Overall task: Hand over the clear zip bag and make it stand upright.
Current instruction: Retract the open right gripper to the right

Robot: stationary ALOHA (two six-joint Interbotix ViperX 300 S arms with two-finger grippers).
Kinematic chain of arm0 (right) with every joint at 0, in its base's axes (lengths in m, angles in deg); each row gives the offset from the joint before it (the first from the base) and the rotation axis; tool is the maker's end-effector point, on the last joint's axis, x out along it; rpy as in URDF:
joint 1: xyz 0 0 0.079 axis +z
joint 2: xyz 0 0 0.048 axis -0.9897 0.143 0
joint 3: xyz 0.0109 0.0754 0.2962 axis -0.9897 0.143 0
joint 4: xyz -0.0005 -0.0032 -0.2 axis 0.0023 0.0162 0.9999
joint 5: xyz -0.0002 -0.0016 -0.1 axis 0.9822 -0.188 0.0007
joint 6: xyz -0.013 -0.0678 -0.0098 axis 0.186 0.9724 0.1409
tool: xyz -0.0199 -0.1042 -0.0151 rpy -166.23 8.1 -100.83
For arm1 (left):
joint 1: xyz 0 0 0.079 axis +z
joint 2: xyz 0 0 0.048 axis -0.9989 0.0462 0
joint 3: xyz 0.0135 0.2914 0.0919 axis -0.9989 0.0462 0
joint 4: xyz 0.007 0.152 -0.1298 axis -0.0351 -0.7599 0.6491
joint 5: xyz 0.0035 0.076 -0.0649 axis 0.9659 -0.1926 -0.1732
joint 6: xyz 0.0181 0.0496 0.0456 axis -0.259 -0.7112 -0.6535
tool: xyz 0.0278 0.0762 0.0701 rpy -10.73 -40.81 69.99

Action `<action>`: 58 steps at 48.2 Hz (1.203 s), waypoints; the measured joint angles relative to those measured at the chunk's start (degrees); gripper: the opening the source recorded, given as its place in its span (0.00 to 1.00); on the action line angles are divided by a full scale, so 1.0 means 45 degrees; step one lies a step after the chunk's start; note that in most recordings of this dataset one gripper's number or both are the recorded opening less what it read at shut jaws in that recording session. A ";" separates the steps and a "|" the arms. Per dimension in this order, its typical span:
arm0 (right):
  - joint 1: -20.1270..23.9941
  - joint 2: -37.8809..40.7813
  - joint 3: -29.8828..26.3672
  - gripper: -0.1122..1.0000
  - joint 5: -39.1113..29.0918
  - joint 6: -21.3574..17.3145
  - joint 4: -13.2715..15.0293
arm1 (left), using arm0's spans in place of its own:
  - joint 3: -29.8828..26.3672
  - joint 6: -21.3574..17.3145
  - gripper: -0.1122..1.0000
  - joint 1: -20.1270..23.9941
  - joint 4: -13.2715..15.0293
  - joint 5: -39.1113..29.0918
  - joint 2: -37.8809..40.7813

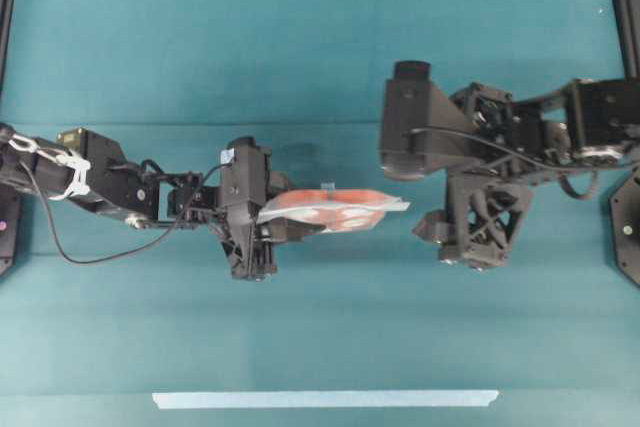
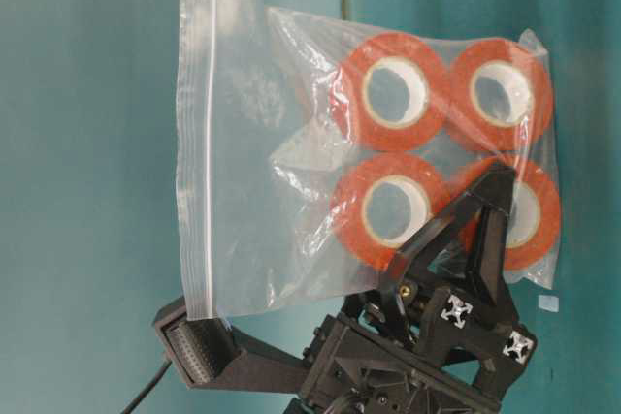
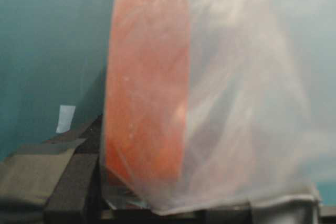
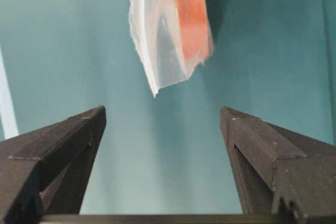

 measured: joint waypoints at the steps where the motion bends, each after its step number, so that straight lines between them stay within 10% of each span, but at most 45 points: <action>1: 0.0020 -0.0059 0.0078 0.88 0.0098 0.0000 0.0000 | 0.0000 0.0000 0.34 -0.0020 -0.0020 0.0000 0.0000; 58: 0.0020 -0.2773 0.2207 0.87 0.3379 -0.0176 0.0020 | -0.0078 0.0020 0.34 0.0020 0.0000 -0.0195 0.0000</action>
